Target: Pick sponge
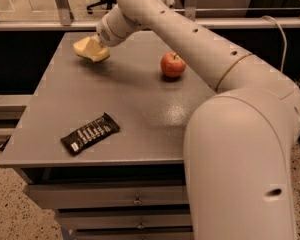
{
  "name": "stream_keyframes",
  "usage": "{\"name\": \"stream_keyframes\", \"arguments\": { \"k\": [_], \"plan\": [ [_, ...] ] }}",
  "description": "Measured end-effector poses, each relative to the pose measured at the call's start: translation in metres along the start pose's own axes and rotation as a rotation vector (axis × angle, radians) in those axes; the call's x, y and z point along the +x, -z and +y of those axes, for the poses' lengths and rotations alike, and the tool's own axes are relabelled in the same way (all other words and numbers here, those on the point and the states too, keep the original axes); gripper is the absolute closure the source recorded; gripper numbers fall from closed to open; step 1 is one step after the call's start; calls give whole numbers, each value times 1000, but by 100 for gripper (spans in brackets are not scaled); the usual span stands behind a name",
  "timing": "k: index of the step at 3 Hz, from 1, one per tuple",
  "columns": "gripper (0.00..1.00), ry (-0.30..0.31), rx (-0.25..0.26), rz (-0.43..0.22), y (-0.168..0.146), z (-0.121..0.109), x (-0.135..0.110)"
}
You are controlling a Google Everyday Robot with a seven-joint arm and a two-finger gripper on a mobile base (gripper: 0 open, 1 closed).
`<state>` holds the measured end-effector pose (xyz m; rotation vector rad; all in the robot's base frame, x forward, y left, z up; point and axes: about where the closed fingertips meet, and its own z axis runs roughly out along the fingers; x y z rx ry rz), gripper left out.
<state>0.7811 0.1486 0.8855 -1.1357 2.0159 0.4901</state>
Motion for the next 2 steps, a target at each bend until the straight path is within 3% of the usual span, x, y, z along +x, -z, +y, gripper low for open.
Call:
{"name": "stream_keyframes", "arguments": {
  "k": [1, 2],
  "plan": [
    [100, 46, -17, -140, 42, -1, -28],
    [100, 121, -65, -309, 91, 2, -51]
  ]
}}
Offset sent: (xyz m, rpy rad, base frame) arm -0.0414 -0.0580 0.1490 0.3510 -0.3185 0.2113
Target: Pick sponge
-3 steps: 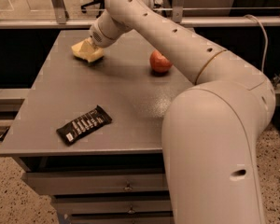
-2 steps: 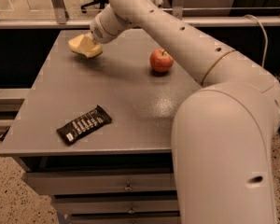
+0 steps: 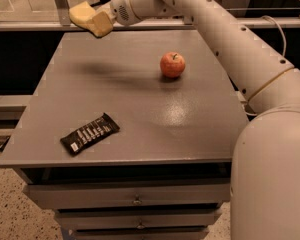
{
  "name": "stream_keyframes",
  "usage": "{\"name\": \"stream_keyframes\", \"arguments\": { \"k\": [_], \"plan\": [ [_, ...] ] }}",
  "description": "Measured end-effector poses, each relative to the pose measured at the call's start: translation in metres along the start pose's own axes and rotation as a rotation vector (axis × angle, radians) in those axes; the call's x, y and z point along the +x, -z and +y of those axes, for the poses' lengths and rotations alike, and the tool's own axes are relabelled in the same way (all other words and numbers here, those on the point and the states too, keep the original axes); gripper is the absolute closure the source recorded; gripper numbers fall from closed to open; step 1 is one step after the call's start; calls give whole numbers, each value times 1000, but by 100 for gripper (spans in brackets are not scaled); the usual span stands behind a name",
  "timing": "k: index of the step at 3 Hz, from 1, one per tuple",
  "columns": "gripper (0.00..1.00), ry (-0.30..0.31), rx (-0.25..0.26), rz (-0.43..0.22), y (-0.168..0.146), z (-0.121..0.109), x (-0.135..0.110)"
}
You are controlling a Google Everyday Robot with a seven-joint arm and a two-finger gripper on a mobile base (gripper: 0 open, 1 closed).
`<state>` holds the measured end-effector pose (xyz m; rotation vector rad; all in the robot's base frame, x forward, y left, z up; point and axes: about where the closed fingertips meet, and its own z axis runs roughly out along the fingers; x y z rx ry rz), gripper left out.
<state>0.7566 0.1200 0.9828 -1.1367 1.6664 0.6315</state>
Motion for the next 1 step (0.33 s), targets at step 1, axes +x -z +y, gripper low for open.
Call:
{"name": "stream_keyframes", "arguments": {
  "k": [1],
  "plan": [
    [100, 4, 0, 15, -6, 1, 4]
  ]
}}
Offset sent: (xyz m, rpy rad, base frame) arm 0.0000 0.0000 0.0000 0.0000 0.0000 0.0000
